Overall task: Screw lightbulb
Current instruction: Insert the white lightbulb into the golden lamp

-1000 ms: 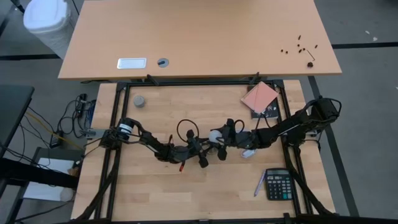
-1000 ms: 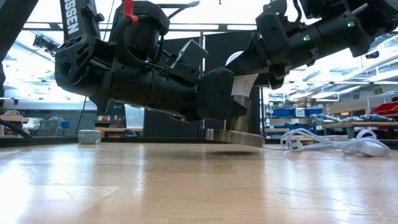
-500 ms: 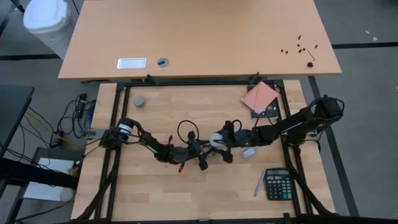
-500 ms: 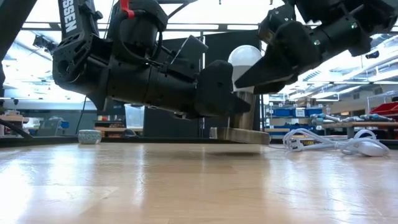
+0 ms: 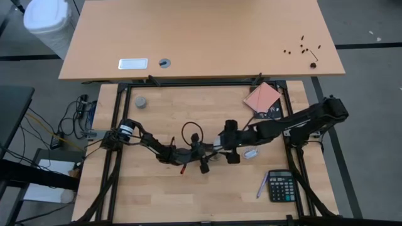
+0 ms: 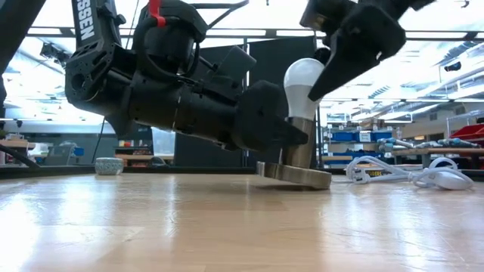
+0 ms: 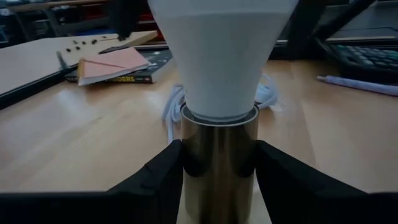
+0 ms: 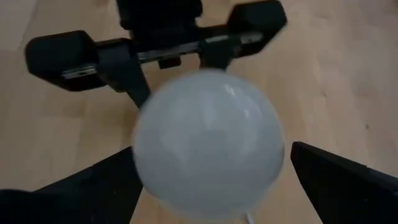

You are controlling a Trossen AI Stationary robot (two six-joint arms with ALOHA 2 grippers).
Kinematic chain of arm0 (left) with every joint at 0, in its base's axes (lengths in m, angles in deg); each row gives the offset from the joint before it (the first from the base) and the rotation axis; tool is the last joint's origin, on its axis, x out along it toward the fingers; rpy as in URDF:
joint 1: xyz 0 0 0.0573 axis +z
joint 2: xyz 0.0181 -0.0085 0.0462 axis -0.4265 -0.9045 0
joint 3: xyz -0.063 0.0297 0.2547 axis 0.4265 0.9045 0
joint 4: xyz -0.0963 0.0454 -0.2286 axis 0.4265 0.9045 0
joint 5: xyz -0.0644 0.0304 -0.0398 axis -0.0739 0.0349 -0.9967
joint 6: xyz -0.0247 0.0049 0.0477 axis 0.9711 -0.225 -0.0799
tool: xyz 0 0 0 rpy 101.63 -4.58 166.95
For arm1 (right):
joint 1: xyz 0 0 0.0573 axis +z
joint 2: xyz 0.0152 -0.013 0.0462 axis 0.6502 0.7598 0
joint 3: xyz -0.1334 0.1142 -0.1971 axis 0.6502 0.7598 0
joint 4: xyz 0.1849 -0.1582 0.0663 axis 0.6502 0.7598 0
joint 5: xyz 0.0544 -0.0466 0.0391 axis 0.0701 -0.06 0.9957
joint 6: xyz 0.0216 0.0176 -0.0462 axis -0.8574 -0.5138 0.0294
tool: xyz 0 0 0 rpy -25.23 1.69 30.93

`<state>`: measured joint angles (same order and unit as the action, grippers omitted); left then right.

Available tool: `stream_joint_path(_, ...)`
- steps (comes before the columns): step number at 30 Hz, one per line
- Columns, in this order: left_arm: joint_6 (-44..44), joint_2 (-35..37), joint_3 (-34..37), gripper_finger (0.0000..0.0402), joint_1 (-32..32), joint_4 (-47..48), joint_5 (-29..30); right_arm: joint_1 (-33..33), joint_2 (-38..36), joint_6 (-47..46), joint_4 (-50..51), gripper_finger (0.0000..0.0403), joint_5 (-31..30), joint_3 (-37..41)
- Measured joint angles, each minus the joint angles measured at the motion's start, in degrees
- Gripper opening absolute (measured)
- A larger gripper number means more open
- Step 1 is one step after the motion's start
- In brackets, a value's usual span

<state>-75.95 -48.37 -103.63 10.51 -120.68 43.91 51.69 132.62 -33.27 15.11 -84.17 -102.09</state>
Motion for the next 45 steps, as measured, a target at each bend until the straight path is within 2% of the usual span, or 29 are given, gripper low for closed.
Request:
stream_joint_path(7, -0.2, 0.0, 0.0, 0.0184, 0.0, 0.0, -0.6, 0.0, 9.5, 2.8, 14.7, 0.0394, 4.9, -13.5)
stream_joint_path(12, -0.9, 0.0, 0.0, 0.0184, 0.0, -0.1, -1.1, -0.4, 16.5, 4.7, 24.7, 0.0394, 5.0, -22.9)
stream_joint_path(15, 0.0, 0.0, 0.0, 0.0184, 0.0, -0.1, -1.0, -0.5, 18.9, 5.8, 28.0, 0.0394, 5.0, -25.7)
stream_joint_path(21, 0.3, -0.1, 0.0, 0.0184, 0.0, 0.0, -1.6, -0.5, 19.7, 8.9, 27.6, 0.0385, 4.9, -26.1)
stream_joint_path(30, 0.3, -0.1, 0.0, 0.0184, 0.0, -0.2, -2.1, -0.5, 18.7, 14.5, 28.8, 0.0346, 4.0, -26.1)
stream_joint_path(45, 0.3, -0.1, 0.0, 0.0184, 0.0, -0.1, -2.1, -0.8, 18.7, 13.2, 29.5, 0.0274, 4.0, -26.1)
